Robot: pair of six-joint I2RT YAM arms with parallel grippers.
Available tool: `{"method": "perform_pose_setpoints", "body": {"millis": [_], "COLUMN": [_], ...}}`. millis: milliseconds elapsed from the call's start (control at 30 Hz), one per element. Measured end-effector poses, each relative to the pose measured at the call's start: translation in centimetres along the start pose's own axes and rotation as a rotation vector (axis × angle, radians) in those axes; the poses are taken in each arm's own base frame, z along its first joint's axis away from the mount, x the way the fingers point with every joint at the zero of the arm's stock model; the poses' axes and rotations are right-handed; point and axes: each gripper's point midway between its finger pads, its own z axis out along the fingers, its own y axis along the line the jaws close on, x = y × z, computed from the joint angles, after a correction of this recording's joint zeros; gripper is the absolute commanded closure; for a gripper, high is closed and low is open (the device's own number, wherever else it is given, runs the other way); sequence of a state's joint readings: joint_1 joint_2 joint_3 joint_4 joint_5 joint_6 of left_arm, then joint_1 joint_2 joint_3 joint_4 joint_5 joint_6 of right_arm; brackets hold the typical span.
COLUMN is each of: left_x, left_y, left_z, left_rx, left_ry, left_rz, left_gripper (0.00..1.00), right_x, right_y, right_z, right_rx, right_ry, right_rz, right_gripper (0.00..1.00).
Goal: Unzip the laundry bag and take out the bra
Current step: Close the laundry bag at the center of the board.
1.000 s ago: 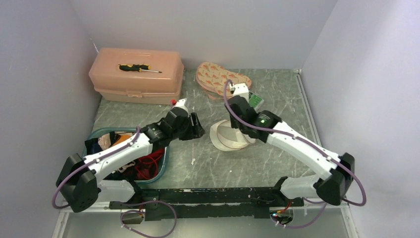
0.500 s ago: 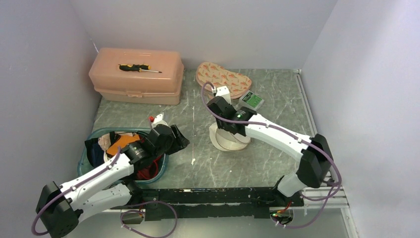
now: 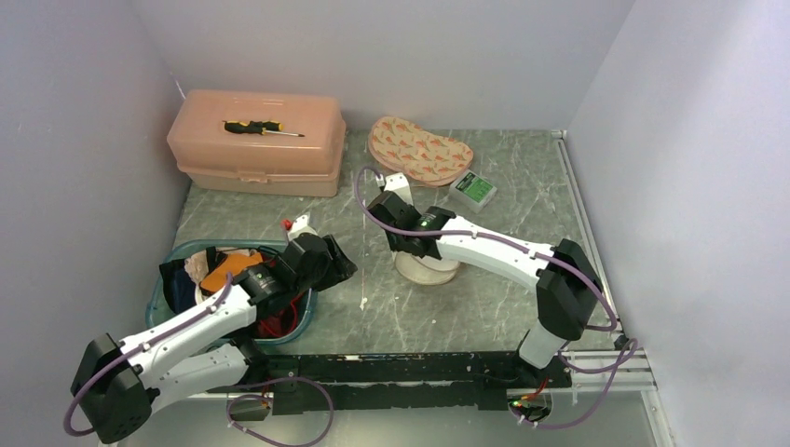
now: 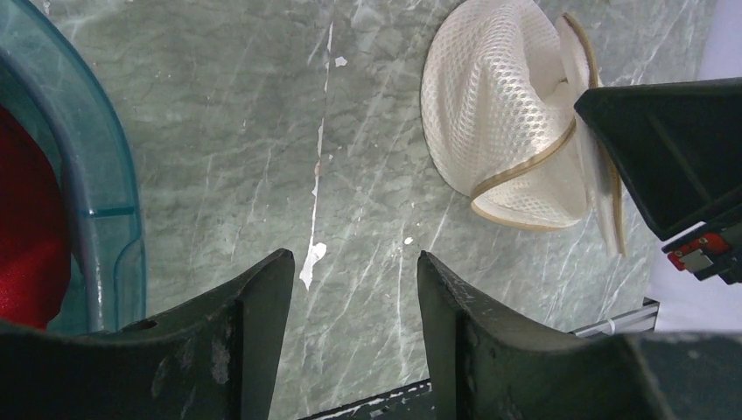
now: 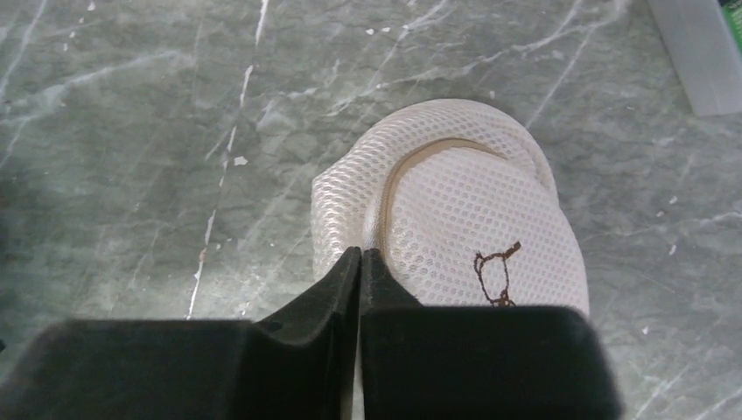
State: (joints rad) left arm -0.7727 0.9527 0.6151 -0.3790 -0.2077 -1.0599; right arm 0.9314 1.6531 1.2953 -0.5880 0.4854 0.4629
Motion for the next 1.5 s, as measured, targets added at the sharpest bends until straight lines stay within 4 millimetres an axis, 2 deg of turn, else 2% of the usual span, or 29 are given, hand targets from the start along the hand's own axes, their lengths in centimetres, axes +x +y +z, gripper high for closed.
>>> {"method": "perform_pose_setpoints", "body": {"millis": [67, 167, 467, 600, 700, 767, 833, 867, 900, 933, 1067, 1167, 1400, 1500], "left_x": [0.1, 0.3, 0.3, 0.3, -0.1, -0.5, -0.7, -0.7, -0.6, -0.2, 2.8, 5.0, 7.2, 8.0], "left_y": [0.1, 0.2, 0.3, 0.2, -1.0, -2.8, -5.1, -6.5, -7.9, -9.3, -12.7, -13.2, -12.7, -12.4], "left_z": [0.2, 0.5, 0.6, 0.5, 0.5, 0.8, 1.3, 1.7, 2.1, 2.5, 3.6, 4.6, 8.1, 9.5], "left_rx": [-0.005, -0.015, -0.02, -0.017, 0.006, 0.033, 0.064, 0.085, 0.104, 0.123, 0.161, 0.145, 0.09, 0.07], "left_ry": [0.003, 0.01, 0.012, 0.012, 0.022, 0.045, 0.072, 0.085, 0.095, 0.11, 0.185, 0.234, 0.284, 0.297], "left_rz": [0.002, 0.004, 0.006, 0.021, 0.042, 0.052, 0.051, 0.051, 0.05, 0.045, 0.017, -0.021, -0.087, -0.096], "left_gripper": [0.41, 0.41, 0.41, 0.38, 0.36, 0.34, 0.3, 0.25, 0.18, 0.07, 0.05, 0.05, 0.28, 0.34], "right_x": [0.0, 0.3, 0.9, -0.3, -2.0, -2.9, -2.9, -2.3, -1.7, -0.8, 3.1, 4.7, 3.7, 3.5], "right_y": [0.4, 1.1, 2.2, -0.5, -5.1, -8.9, -11.4, -12.0, -12.4, -12.6, -13.0, -13.4, -14.0, -14.1], "right_z": [0.1, 0.2, 0.4, -1.2, -4.4, -6.9, -8.6, -9.1, -9.4, -9.4, -7.8, -7.2, -8.7, -9.1], "right_rx": [-0.019, -0.053, -0.146, -0.177, -0.198, -0.198, -0.193, -0.197, -0.203, -0.211, -0.193, -0.171, -0.184, -0.188], "right_ry": [0.001, 0.008, 0.035, -0.006, -0.122, -0.247, -0.346, -0.378, -0.401, -0.412, -0.367, -0.335, -0.402, -0.417], "right_rz": [0.011, 0.025, 0.052, 0.13, 0.249, 0.346, 0.415, 0.438, 0.457, 0.47, 0.497, 0.505, 0.524, 0.526], "right_gripper": [0.71, 0.6, 0.45, 0.42, 0.4, 0.4, 0.4, 0.39, 0.39, 0.39, 0.39, 0.39, 0.39, 0.39]}}
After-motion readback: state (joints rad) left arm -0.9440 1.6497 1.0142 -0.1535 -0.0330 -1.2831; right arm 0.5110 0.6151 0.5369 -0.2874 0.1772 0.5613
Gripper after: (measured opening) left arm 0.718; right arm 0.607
